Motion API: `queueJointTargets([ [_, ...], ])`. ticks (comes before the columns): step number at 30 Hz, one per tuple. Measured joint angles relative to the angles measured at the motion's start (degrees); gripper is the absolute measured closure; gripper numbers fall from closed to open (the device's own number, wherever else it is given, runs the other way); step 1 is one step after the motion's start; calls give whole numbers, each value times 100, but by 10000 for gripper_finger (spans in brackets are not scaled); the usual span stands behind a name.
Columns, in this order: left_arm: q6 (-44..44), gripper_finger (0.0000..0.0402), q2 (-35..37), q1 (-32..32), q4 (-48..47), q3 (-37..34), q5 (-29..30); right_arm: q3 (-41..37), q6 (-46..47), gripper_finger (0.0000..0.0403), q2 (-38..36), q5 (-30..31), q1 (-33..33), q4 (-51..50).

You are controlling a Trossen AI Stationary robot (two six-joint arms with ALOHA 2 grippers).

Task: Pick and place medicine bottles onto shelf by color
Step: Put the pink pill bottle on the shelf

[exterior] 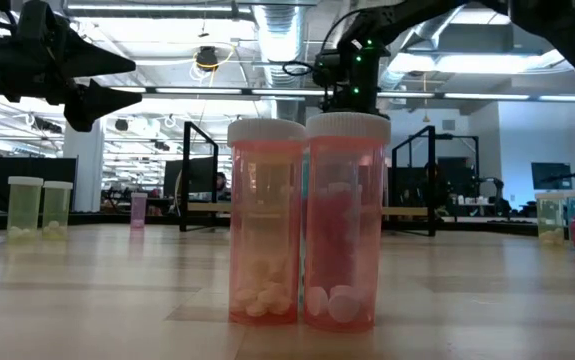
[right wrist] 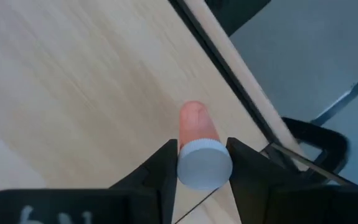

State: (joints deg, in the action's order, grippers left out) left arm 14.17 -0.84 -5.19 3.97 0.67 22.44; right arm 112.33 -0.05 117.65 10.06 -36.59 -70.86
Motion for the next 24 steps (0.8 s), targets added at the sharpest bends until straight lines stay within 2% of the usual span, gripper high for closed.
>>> queueJointTargets([
  [7,2,90,0,0,0,0,-5,-5,-276,262,321,-279,-194,-176],
  [14,2,90,0,0,0,1,-7,-4,-936,258,552,-254,-209,-167],
  [24,0,90,0,-1,1,0,-9,1,-1192,257,631,-274,-405,-179],
])
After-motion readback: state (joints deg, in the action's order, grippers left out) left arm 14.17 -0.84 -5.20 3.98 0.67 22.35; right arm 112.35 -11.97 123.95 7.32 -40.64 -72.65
